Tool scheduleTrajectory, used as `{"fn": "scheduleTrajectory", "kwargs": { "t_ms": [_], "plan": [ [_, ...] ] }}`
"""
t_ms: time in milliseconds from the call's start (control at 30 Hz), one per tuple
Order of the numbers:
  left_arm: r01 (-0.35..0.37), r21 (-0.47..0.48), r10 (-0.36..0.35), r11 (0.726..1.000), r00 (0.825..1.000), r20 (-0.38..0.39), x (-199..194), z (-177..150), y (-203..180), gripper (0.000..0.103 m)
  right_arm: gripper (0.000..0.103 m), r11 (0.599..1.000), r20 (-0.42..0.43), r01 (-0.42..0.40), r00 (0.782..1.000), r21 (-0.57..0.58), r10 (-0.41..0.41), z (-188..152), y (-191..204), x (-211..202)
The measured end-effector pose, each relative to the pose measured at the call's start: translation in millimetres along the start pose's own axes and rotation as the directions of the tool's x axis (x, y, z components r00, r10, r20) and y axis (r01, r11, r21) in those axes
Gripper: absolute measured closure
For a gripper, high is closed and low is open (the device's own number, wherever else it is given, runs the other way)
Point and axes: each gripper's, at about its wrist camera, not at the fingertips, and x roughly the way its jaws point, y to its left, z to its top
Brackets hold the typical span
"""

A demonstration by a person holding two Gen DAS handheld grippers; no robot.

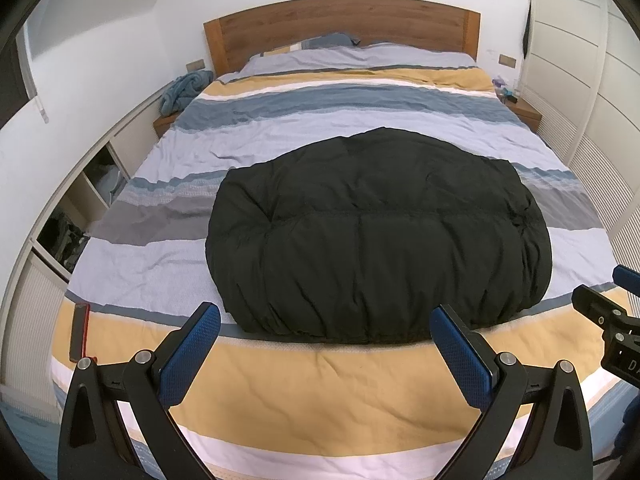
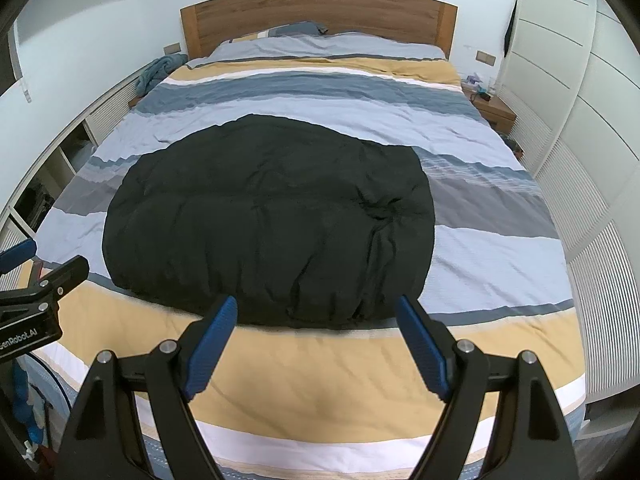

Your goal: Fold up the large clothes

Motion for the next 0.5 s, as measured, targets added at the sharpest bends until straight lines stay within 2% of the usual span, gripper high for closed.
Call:
{"fn": "scheduleTrajectory", "kwargs": {
  "t_ms": [500],
  "plan": [
    [0.004, -0.002, -0.004, 1.0, 1.0, -0.002, -0.6, 0.8, -0.6, 0.0, 0.022, 1.0, -0.006, 0.01, 1.0, 0.001, -0.01, 0.3, -3.5, 0.6]
  ]
}}
